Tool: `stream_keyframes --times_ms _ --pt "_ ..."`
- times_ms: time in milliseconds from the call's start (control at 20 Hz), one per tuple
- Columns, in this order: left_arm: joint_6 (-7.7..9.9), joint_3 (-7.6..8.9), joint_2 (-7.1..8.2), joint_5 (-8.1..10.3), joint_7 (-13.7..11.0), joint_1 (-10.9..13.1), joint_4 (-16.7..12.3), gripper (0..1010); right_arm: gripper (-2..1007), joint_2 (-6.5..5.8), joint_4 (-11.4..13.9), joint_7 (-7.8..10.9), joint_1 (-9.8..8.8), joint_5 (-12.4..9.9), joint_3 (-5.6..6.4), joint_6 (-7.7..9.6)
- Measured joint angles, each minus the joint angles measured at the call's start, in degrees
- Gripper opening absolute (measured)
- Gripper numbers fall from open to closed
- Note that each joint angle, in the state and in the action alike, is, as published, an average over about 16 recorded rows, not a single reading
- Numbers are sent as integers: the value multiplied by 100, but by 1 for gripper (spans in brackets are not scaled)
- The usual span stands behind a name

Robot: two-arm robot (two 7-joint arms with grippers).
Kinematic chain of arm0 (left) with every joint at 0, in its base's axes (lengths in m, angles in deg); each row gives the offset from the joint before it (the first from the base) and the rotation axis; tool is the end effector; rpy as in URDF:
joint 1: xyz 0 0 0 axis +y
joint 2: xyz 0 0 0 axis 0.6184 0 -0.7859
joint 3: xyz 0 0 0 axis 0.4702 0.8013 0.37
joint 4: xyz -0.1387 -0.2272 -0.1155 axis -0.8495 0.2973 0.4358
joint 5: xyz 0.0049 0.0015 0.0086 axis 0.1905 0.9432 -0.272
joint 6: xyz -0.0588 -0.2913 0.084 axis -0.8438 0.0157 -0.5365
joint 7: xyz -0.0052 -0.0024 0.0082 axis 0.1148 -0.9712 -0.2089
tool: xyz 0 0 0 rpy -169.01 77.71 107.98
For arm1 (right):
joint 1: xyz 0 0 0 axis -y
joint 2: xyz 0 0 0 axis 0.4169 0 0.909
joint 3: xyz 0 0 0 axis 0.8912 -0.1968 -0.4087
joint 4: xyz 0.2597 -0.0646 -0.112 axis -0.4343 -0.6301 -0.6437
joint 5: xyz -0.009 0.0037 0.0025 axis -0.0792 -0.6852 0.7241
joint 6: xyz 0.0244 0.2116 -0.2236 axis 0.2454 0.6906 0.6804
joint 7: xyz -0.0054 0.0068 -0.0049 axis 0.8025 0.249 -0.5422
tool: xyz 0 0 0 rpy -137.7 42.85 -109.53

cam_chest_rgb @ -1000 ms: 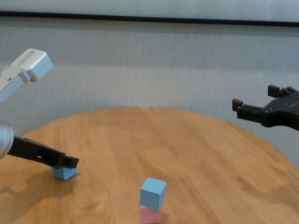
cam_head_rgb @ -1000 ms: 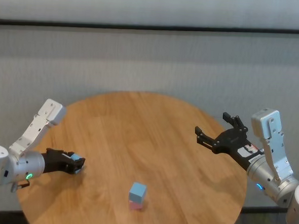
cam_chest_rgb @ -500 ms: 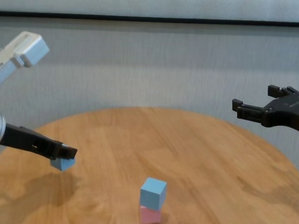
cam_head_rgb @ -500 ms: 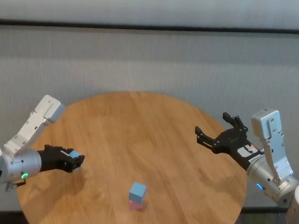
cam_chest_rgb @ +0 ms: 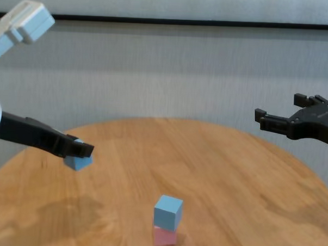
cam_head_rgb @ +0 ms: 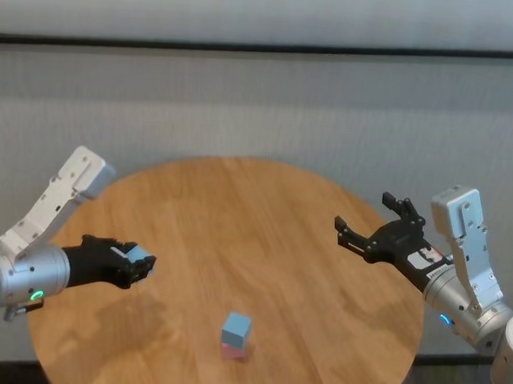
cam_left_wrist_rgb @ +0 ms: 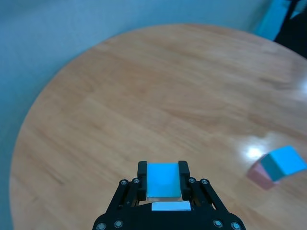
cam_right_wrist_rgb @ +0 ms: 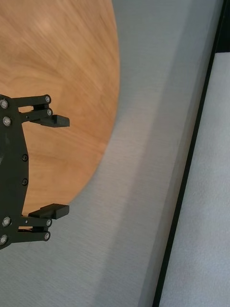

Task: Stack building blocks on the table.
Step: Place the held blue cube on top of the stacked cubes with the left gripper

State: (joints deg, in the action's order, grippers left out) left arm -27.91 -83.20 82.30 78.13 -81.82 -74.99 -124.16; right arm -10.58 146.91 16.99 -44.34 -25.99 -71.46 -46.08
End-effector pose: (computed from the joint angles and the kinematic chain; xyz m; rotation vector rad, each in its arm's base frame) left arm 0.4164 0.0570 -0.2190 0.5086 0.1499 0.8822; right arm 0.4169 -0.0475 -0.2878 -0.1526 -0.1790 -1.0493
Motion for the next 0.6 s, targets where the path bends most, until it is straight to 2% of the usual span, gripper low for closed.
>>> stream_keyframes --times_ms 300,600 --pt "102 -88 193 117 -190 66 -489 390 1004 0 0 0 0 0 0 0" --pt "185 -269 349 233 -468 18 -828 390 1005 0 0 0 0 0 0 0"
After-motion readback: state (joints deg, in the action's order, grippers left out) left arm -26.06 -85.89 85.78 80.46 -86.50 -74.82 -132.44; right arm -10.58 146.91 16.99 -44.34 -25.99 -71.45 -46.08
